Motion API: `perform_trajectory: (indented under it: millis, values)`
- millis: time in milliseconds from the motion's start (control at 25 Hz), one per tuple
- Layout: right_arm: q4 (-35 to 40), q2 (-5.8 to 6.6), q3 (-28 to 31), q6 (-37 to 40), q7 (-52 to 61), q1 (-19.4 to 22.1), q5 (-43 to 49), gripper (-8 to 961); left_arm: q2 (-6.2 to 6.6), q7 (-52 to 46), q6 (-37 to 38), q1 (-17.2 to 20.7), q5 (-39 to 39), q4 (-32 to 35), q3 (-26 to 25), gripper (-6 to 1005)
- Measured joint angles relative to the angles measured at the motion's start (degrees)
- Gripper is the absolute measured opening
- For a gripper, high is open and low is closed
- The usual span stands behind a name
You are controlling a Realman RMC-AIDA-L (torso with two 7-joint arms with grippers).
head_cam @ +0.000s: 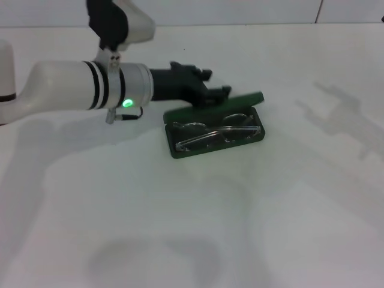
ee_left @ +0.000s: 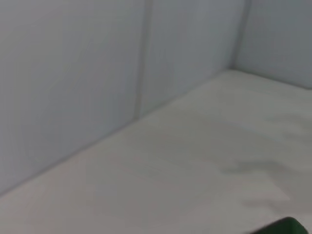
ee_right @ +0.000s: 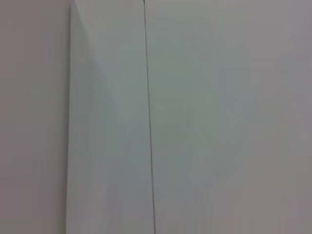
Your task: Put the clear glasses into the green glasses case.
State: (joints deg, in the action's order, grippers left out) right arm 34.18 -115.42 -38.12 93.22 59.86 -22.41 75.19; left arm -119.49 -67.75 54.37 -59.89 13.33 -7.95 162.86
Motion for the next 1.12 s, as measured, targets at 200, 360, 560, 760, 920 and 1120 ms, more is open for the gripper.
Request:
perform_trajectory:
  millis: [200,360,560,760,920,1120]
  values:
    - [-0.3,-0.05,0.1,-0.1,0.0,-0.2,0.2,684,0.12,0.2,4.6,1.1,-2.7,-0.4,0.0,620]
    - [-0.7,-0.06,0.1,-0.5,0.0,-0.5,0.2,691,0.18,2.5,6.5,3.3,-2.7,-0.5,0.0,620]
    - [-0.8,0.0,0.1,-1.3,-0.1,-0.6,0.3,701,-0.07,6.4,7.2,5.4,-2.2,-0.2,-0.3,621]
    - [-0.3,0.11,0.1,-1.4,-0.1,-1.1,3.5,710,-0.01,12.3,14.7,7.8,5.0,-0.1,-0.5,621]
    - [1.2,1.55,-3.0,3.1,1.1,-2.5,11.3,718,0.83,19.6,32.5,12.6,14.3,-0.4,-0.2,621]
    - [1.8,4.7,-8.2,11.1,5.4,-5.7,18.1,728,1.89,27.6,51.0,18.2,13.8,-0.4,0.0,622]
